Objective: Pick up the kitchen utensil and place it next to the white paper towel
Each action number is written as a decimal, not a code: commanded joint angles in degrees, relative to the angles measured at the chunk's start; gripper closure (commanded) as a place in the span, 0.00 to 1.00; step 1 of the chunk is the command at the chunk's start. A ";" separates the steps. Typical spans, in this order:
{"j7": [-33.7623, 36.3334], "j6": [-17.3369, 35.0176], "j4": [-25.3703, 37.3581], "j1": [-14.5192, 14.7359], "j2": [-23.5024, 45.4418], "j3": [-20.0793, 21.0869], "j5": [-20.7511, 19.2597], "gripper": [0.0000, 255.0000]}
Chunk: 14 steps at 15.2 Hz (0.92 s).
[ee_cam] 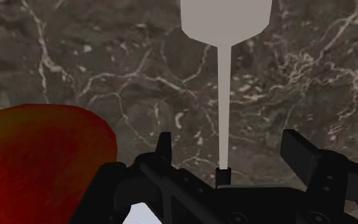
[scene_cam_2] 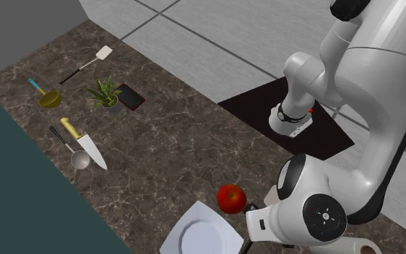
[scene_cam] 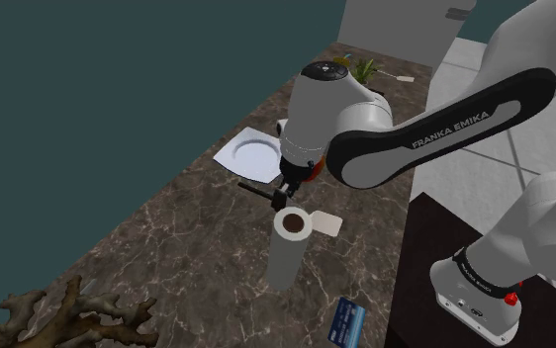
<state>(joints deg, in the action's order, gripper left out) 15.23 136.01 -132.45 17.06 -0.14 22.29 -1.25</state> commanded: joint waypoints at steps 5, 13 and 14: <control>-1.52 -5.72 2.02 0.01 -4.00 -0.12 2.10 0.00; -1.84 -7.24 2.67 0.04 -4.93 -0.22 2.53 0.00; -1.84 -7.24 2.67 0.04 -4.93 -0.22 2.53 0.00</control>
